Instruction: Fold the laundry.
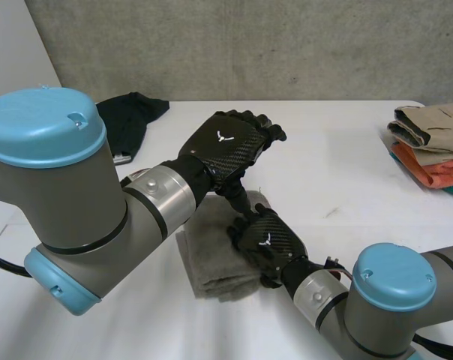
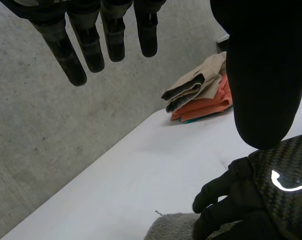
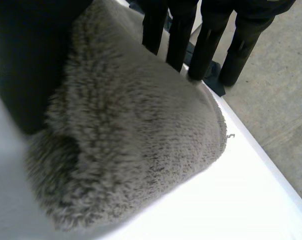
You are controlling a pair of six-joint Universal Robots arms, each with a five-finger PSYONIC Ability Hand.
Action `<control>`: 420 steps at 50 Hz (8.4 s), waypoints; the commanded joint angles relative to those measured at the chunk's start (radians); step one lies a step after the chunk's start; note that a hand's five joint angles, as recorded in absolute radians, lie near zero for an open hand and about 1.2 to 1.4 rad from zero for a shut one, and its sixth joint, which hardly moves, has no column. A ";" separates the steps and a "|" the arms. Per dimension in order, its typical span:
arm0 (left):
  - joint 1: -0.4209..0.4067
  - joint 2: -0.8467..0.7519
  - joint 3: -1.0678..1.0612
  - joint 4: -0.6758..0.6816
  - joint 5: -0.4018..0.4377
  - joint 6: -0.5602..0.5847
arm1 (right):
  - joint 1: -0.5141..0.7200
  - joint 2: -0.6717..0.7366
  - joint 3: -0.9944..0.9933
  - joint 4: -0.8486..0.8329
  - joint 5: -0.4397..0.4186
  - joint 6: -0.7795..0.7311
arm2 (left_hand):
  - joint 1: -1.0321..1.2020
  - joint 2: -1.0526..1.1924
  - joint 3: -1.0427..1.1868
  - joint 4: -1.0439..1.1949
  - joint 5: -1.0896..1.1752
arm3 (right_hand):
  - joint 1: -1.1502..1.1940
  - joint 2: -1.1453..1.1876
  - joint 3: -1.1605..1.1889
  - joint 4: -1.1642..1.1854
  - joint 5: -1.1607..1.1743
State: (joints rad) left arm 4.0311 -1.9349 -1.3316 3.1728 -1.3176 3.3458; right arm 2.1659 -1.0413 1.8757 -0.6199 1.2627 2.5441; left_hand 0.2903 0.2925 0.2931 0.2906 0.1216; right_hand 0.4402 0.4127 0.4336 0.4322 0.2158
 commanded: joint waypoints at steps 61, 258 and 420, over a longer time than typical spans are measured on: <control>0.006 0.037 0.006 0.035 -0.022 -0.063 | -1.078 0.304 -0.739 -0.175 -0.577 0.576 | 0.035 0.033 0.032 0.034 0.029 | -0.266 -0.238 -0.259 -0.258 -0.216; 0.325 0.491 -0.324 0.214 -0.074 -0.049 | -0.287 -0.519 -0.523 0.793 0.173 0.096 | 1.106 1.104 1.103 1.106 1.100 | 0.956 0.984 0.963 0.964 1.006; 0.028 0.028 -0.311 0.501 -0.288 0.119 | -0.555 -0.131 -0.302 0.528 0.132 -0.145 | -0.116 -0.118 -0.119 -0.116 -0.122 | 0.956 0.984 0.963 0.964 1.006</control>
State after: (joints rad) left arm 4.0485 -1.9685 -1.6116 3.6739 -1.6060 3.4666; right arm 1.6359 -1.0997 1.5449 -0.0890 1.3840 2.5448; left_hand 0.2046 0.2108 0.2189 0.2060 0.0479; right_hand 1.1433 1.1818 1.1874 1.1970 1.0041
